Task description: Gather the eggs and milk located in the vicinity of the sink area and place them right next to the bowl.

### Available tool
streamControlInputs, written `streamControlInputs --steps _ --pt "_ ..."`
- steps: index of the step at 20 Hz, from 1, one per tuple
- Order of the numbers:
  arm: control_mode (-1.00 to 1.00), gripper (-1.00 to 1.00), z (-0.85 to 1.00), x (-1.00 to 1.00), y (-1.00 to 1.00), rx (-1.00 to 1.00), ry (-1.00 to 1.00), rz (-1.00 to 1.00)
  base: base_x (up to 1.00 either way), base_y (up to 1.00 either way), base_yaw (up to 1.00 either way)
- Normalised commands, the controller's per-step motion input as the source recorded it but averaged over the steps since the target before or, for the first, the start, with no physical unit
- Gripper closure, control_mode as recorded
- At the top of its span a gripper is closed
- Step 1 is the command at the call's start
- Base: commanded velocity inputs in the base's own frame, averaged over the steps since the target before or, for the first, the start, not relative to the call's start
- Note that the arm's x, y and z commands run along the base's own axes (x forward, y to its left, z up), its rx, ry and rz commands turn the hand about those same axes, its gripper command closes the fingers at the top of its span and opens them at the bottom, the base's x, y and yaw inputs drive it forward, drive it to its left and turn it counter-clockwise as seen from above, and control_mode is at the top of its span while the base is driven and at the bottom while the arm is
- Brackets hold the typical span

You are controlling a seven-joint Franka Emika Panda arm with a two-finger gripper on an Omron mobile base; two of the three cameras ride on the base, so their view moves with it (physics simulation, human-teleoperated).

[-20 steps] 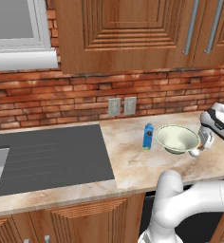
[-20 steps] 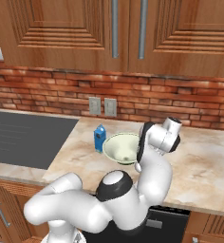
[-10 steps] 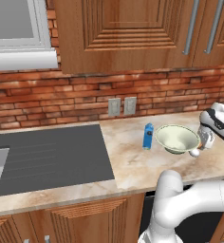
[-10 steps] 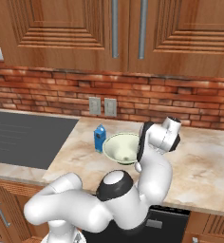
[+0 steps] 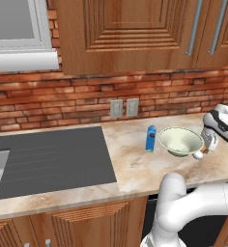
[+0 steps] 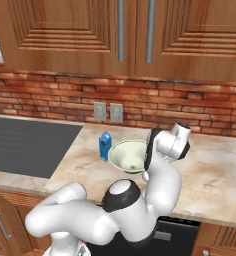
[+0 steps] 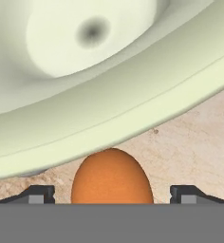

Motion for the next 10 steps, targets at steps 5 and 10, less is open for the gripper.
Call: streamControlInputs --steps 5,10 --pt "-1.00 -1.00 0.00 -0.01 -0.28 0.00 0.00 -0.06 0.00 0.00 0.00" --pt "-1.00 -1.00 0.07 0.00 -0.58 0.00 0.05 -0.19 0.00 0.00 0.00"
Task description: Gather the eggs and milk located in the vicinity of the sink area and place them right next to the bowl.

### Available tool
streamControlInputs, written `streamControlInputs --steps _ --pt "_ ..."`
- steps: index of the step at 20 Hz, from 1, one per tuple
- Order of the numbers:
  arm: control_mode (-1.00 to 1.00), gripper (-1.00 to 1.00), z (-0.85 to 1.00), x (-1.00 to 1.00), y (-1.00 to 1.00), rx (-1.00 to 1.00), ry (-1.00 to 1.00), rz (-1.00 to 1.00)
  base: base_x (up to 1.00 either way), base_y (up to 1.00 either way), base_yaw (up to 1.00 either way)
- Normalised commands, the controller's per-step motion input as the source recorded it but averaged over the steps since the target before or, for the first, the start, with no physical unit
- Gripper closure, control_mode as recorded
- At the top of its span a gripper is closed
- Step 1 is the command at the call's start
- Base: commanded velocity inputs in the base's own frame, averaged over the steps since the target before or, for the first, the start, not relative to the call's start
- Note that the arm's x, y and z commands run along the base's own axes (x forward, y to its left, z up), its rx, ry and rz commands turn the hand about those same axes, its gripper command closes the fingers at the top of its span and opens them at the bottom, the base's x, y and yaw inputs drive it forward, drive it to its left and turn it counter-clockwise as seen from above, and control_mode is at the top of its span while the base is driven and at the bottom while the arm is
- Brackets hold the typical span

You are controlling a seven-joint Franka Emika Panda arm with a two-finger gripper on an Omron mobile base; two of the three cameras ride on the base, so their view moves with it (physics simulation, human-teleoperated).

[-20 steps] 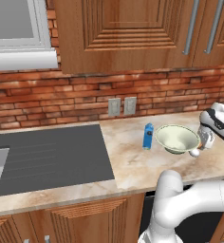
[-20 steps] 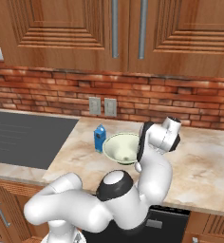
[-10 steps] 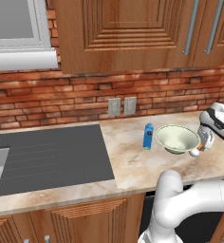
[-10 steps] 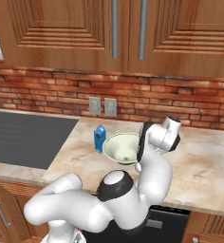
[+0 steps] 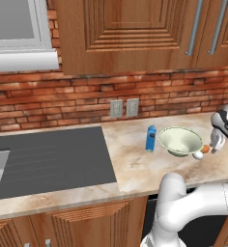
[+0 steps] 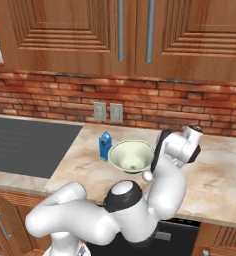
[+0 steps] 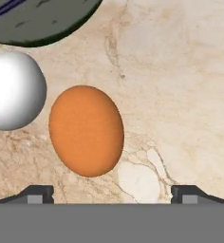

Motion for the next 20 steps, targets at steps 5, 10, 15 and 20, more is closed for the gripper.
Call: streamControlInputs --steps 5,10,15,20 --pt "-1.00 -1.00 0.30 0.00 -0.10 -0.01 0.08 -0.24 0.00 0.00 0.00" --pt "-1.00 -1.00 0.02 0.00 0.56 -0.07 0.18 -0.48 0.00 0.00 0.00" --pt "-1.00 -1.00 -0.01 -0.46 0.38 -0.02 0.20 -0.59 0.00 0.00 0.00" --pt "-1.00 -1.00 0.00 -0.91 0.07 0.00 0.04 -0.57 0.00 0.00 0.00"
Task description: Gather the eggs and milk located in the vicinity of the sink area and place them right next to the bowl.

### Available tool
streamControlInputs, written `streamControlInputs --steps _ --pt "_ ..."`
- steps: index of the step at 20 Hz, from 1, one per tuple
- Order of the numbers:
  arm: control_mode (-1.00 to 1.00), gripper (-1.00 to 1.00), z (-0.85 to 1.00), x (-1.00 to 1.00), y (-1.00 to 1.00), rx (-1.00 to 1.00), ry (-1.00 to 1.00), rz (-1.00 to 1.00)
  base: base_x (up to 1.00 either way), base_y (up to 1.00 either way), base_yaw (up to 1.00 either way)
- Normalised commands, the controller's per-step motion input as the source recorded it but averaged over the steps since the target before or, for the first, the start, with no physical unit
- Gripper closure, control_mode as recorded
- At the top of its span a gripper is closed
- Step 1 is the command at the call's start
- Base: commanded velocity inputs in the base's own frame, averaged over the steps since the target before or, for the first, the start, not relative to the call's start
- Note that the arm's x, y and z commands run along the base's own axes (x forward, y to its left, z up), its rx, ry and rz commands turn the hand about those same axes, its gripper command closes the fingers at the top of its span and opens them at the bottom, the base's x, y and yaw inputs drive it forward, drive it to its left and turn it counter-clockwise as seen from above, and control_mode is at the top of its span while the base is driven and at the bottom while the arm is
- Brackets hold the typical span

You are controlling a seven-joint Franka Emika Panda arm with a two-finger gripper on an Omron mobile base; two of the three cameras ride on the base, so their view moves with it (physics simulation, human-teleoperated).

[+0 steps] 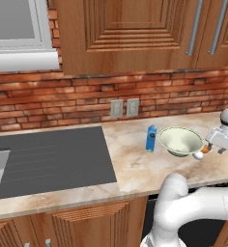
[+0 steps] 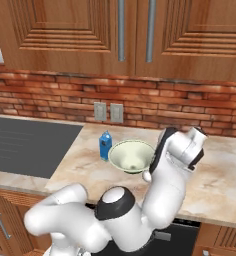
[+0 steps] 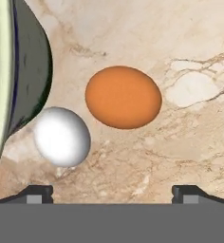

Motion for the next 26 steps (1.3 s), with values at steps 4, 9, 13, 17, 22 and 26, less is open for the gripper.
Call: streamControlInputs --steps 4,9,13,17,22,26 --pt "-1.00 -1.00 0.24 -0.82 0.11 0.00 0.00 -0.49 0.00 0.00 0.00" --pt "-1.00 -1.00 0.57 -0.57 0.48 -0.06 -0.01 -0.29 0.00 0.00 0.00" --pt "-1.00 -1.00 0.66 -0.57 0.65 -0.14 -0.06 -0.13 0.00 0.00 0.00" --pt "-1.00 -1.00 0.61 -0.61 0.87 -0.17 -0.11 -0.09 0.00 0.00 0.00" --pt "-1.00 -1.00 0.67 -0.71 0.99 -0.21 -0.13 -0.02 0.00 0.00 0.00" --pt "-1.00 -1.00 0.63 -0.67 1.00 -0.24 -0.18 0.00 0.00 0.00 0.00"
